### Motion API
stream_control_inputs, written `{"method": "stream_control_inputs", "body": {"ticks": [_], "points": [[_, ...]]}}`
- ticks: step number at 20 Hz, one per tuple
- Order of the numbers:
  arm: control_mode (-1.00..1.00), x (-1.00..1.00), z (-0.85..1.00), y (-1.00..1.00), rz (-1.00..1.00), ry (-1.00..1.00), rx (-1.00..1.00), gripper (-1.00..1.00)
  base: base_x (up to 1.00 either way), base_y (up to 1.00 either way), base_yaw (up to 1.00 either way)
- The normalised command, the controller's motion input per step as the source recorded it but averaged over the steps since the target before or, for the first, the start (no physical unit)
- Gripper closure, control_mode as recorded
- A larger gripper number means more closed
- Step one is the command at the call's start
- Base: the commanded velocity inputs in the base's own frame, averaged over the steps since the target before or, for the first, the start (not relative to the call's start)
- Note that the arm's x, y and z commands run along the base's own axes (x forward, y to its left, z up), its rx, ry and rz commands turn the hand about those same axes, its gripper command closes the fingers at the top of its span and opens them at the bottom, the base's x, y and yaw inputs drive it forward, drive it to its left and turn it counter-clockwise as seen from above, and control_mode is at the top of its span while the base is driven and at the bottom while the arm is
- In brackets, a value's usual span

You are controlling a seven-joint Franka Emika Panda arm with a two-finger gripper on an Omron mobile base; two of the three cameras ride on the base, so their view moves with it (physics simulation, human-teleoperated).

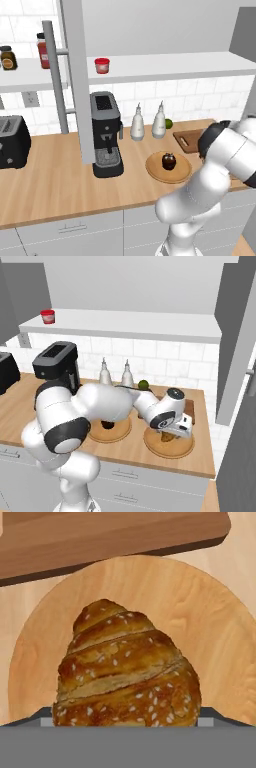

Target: From the different types of pastries on the counter, select a croissant and place it on the cutting board. Then retrieve a jar of jam from the cabinet and place it alongside the croissant on the cutting board.

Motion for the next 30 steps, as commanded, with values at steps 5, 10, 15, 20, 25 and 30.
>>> {"method": "stream_control_inputs", "body": {"ticks": [5, 10, 15, 20, 25, 30], "points": [[-1.0, 0.19, 0.94, 0.59, 0.0, -0.15, 0.0, 1.0, 0.0, 0.0, 0.0], [-1.0, 0.86, 0.22, 0.46, 0.01, 0.03, 0.0, 1.0, 0.0, 0.0, 0.0], [-1.0, 0.92, 0.0, -0.06, 0.06, 0.17, 0.0, 1.0, 0.0, 0.0, 0.0], [-1.0, 0.82, -0.02, -0.54, 0.02, 0.2, 0.0, 1.0, 0.0, 0.0, 0.0], [-1.0, 0.5, -0.35, -0.26, 0.01, 0.12, 0.0, 1.0, 0.0, 0.0, 0.0], [-1.0, 0.31, -0.27, -0.29, 0.02, 0.07, 0.0, 1.0, 0.0, 0.0, 0.0]]}}
